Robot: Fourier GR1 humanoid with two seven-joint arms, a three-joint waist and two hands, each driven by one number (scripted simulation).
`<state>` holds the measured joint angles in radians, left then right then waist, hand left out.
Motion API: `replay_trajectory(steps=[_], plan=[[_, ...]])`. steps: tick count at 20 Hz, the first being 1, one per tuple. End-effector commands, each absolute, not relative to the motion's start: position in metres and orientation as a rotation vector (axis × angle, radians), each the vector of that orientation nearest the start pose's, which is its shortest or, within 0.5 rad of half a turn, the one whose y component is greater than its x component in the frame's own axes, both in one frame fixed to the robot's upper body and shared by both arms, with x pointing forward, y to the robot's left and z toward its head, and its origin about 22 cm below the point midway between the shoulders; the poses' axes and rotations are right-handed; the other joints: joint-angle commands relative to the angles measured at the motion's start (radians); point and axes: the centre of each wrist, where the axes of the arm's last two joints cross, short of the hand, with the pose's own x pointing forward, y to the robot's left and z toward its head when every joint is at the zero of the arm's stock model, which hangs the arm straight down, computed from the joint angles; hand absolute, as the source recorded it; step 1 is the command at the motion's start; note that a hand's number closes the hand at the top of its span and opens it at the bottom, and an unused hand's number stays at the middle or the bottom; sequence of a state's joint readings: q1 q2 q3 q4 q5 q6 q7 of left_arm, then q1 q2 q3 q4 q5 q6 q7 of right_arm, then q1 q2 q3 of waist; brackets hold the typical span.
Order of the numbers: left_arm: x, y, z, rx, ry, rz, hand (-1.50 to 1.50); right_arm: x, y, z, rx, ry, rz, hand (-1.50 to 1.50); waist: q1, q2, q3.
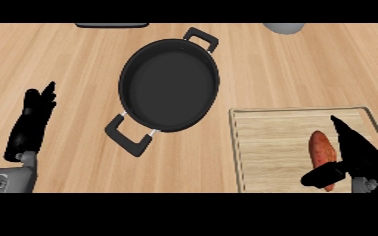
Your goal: Pick the sweet potato from the tray and place it in the pot
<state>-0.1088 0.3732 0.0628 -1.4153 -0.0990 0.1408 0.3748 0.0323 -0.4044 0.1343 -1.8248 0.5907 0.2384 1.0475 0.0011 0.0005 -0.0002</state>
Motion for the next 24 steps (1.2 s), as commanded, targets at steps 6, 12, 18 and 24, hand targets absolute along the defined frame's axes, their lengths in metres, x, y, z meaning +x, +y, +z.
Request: replay_trajectory(steps=[6, 12, 18, 24], plan=[[0.268, 0.336, 0.036, 0.529, -1.152, -0.119, 0.00, 0.238, -0.281, 0.058, -0.854, -0.500, 0.564, -1.50, 0.001, -0.001, 0.000], [0.253, 0.334, 0.020, 0.516, -1.162, -0.134, 0.00, 0.252, -0.270, 0.042, -0.856, -0.486, 0.569, -1.50, 0.003, 0.000, 0.000], [0.259, 0.327, 0.040, 0.517, -1.163, -0.098, 0.00, 0.236, -0.299, 0.020, -0.841, -0.496, 0.538, -1.50, 0.000, -0.001, 0.000], [0.256, 0.325, 0.018, 0.515, -1.167, -0.093, 0.00, 0.241, -0.299, 0.018, -0.927, -0.558, 0.618, 1.50, 0.000, 0.000, 0.000]])
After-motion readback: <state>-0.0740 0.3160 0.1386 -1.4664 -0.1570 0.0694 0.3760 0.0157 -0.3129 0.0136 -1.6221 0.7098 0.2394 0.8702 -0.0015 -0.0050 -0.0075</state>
